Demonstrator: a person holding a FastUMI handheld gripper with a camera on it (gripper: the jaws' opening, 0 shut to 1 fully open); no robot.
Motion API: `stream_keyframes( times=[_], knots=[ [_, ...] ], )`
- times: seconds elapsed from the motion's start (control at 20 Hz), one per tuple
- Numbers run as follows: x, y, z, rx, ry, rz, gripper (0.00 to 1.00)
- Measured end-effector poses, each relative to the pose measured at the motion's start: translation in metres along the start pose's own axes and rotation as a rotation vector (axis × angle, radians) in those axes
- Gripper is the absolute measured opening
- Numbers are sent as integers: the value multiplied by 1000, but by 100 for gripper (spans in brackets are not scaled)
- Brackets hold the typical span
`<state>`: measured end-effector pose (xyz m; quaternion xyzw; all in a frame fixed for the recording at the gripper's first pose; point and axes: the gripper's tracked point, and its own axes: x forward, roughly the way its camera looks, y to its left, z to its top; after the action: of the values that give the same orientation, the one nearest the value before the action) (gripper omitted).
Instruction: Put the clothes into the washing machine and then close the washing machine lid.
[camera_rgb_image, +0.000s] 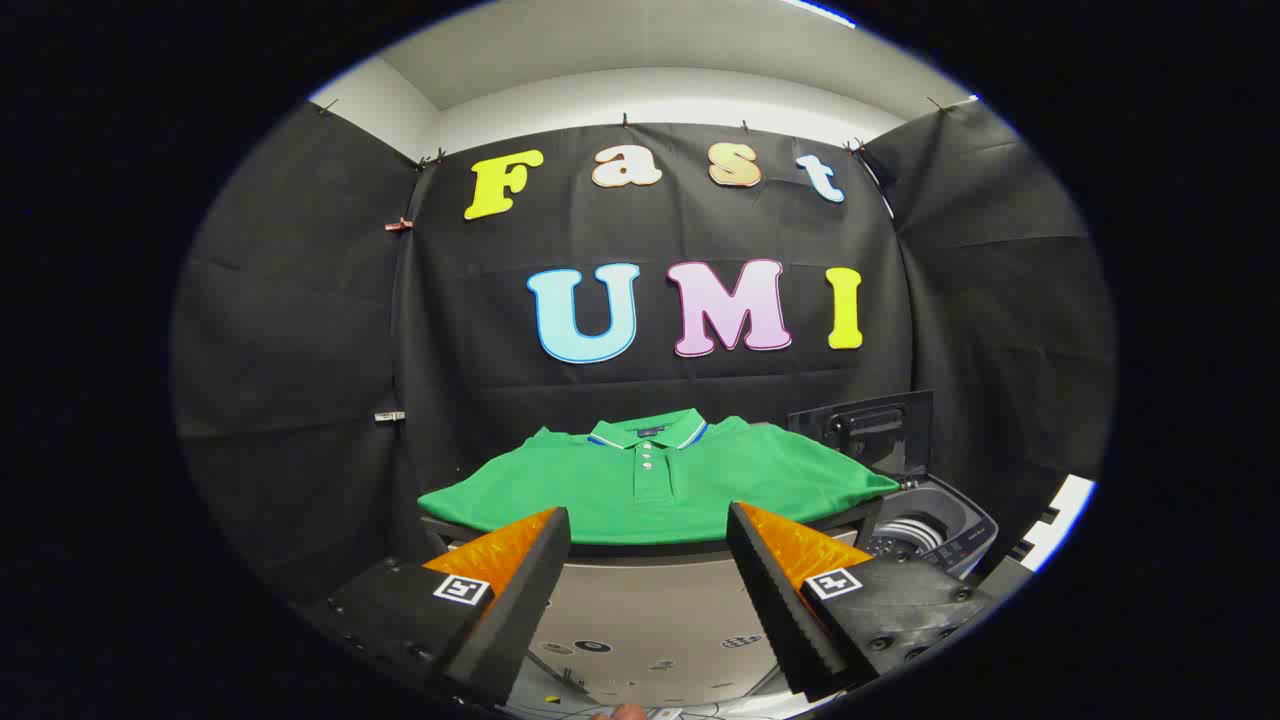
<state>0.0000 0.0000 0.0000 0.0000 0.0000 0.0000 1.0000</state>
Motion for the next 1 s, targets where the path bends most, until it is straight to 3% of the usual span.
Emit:
stream_keyframes(
  times=[1.0],
  knots=[
    [11, 1, -8, -7, 14, -5, 98]
  ],
)
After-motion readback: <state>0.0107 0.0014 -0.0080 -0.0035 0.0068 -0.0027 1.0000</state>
